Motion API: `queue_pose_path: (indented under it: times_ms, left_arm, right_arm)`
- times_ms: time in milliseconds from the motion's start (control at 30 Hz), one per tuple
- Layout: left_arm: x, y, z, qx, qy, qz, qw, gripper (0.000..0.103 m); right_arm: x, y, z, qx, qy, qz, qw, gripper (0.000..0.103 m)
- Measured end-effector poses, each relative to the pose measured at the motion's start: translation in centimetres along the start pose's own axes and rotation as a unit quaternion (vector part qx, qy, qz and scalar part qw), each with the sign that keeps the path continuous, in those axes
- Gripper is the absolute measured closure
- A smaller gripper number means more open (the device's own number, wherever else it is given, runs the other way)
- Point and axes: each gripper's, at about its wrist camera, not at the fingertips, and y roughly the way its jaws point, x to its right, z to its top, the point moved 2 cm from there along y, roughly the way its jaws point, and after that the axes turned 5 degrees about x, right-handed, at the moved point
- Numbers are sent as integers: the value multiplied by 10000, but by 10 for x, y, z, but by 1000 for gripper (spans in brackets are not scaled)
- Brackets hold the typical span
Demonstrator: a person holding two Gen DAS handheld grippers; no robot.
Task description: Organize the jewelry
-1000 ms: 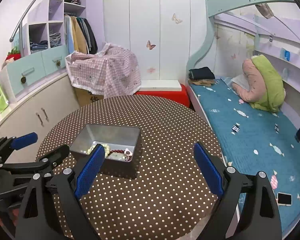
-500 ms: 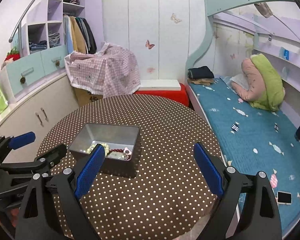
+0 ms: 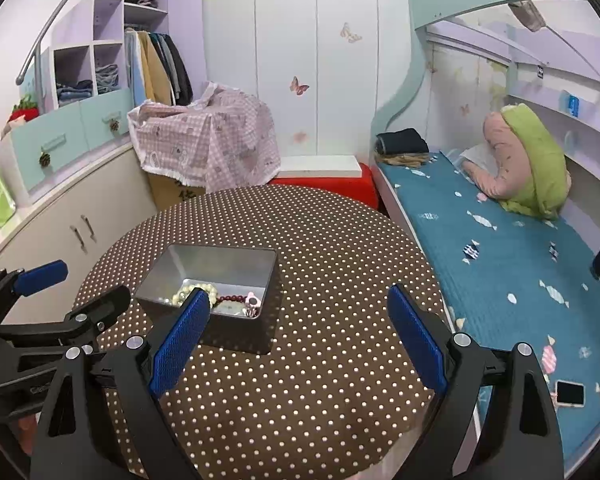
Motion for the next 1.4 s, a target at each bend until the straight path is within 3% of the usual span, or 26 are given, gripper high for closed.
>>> queue_pose_path:
  times_ms: [1400]
  left_arm:
    - [-4, 7, -8, -158, -40, 0, 9999, 19]
  right_arm:
    - [-5, 12, -12, -208, 62, 25, 9998, 16]
